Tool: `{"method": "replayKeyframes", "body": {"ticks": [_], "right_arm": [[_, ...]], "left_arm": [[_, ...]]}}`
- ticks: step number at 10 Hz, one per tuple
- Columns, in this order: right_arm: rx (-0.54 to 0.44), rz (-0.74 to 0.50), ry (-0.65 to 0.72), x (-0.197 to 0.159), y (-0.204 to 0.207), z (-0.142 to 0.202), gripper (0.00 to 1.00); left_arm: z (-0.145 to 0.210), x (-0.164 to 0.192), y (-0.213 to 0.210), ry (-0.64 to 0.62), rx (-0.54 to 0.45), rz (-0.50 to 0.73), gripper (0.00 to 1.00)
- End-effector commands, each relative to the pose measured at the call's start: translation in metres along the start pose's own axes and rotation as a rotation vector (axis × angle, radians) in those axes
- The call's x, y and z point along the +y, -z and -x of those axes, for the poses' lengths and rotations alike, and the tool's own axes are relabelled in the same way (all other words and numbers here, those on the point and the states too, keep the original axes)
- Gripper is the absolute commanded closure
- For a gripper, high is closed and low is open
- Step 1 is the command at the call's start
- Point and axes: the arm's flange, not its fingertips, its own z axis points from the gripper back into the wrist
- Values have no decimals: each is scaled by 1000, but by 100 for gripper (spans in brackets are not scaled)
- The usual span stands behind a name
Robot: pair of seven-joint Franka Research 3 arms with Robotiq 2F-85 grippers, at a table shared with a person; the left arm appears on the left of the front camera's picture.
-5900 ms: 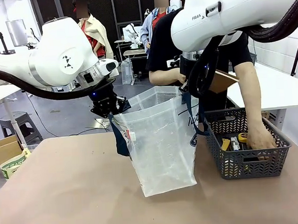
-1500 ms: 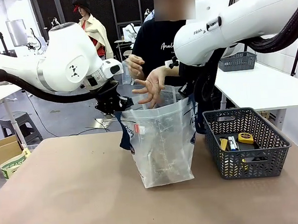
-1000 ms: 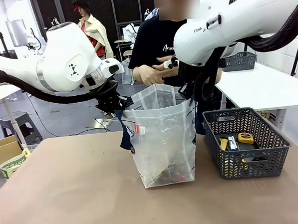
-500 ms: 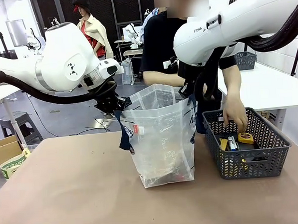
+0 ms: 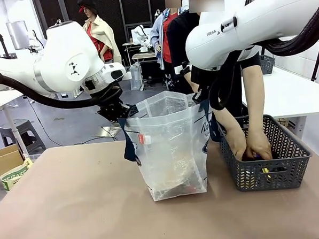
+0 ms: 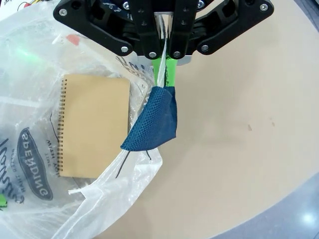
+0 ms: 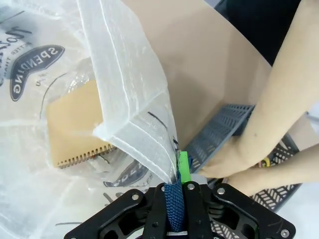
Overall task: Transfer purchased items from the store into the shopping bag.
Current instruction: Move the Reusable shopping bag to the right side of the table.
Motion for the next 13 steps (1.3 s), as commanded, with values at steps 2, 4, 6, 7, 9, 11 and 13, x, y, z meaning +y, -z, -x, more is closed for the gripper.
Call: {"method": "replayKeyframes", "body": {"ticks": [2,4,6,7,9,11,13], "right_arm": [[28,9,-46,-1,2,-1,100],[25,3,-59,2,3,-3,100],[9,0,-22,2,1,0,100],[9,0,-22,2,1,0,100],[9,0,-22,2,1,0,100],[9,0,-22,2,1,0,100],[9,0,-22,2,1,0,100]], "left_arm": [[-8,8,-7,36,30,-22,100],[-3,1,-3,18,16,-5,100],[-3,1,-3,18,16,-5,100],[-3,1,-3,18,16,-5,100],[-3,1,-3,18,16,-5,100],[-3,1,-3,18,16,-5,100],[-3,1,-3,18,16,-5,100]]}}
